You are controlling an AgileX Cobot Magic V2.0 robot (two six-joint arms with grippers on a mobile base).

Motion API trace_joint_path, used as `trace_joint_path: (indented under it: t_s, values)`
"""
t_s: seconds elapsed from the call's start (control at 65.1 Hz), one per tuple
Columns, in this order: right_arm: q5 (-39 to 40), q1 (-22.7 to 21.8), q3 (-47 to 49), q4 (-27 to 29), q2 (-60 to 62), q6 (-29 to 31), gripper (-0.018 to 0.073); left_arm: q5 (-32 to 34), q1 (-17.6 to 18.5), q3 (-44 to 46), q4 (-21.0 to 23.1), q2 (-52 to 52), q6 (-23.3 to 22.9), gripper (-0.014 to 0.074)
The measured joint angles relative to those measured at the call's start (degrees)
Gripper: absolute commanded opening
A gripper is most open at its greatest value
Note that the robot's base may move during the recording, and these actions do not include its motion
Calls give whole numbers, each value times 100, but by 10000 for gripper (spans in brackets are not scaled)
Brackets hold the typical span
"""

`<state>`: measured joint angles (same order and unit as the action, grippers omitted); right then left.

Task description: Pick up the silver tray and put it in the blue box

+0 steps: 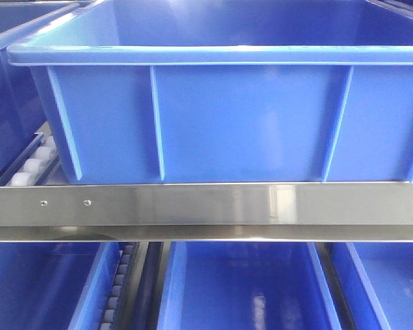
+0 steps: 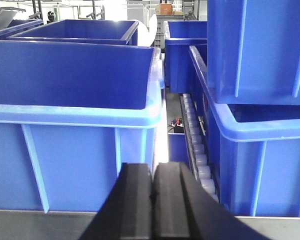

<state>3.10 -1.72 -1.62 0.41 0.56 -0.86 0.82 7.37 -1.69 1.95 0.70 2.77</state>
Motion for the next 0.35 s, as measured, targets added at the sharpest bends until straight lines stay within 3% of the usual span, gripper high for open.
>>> trace_joint_path:
  t_s: [0.353]
  values:
    - [0, 0, 0, 0, 0, -10, 49, 0, 0, 0, 0, 0, 0, -8]
